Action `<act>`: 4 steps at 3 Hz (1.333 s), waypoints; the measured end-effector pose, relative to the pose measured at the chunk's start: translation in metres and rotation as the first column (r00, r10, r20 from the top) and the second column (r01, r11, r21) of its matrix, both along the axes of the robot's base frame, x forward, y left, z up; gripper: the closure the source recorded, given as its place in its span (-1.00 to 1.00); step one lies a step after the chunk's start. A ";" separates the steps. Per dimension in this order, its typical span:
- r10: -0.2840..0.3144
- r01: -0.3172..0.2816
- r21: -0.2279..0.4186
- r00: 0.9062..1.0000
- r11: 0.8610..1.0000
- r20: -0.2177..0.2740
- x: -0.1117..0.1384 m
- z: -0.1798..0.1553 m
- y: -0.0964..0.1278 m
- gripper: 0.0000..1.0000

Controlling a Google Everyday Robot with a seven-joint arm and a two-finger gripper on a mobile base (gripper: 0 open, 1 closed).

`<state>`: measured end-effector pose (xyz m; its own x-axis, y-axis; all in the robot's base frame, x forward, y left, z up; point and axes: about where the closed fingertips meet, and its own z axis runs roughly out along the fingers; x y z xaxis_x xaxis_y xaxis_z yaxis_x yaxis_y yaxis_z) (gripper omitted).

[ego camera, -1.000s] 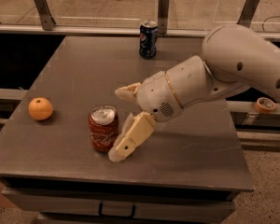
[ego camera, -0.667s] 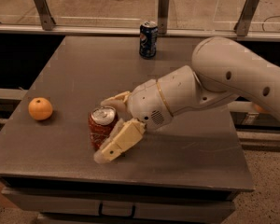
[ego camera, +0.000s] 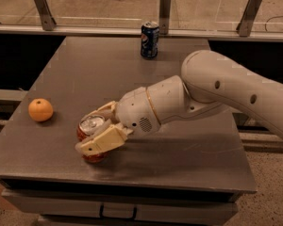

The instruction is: Pick coke can

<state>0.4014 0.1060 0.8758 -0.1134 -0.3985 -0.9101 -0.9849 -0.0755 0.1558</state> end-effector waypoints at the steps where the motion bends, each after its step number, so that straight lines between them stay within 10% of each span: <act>1: -0.025 0.025 0.014 1.000 1.000 -0.003 0.015 0.003 0.002 0.76; 2: -0.093 0.091 0.062 0.995 0.994 0.030 0.056 0.020 -0.006 1.00; 4: -0.305 0.286 0.146 0.944 0.947 0.129 0.155 0.080 -0.071 1.00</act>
Offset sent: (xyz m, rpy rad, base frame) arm 0.1215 -0.0247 0.0556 0.1398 -0.0975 -0.2007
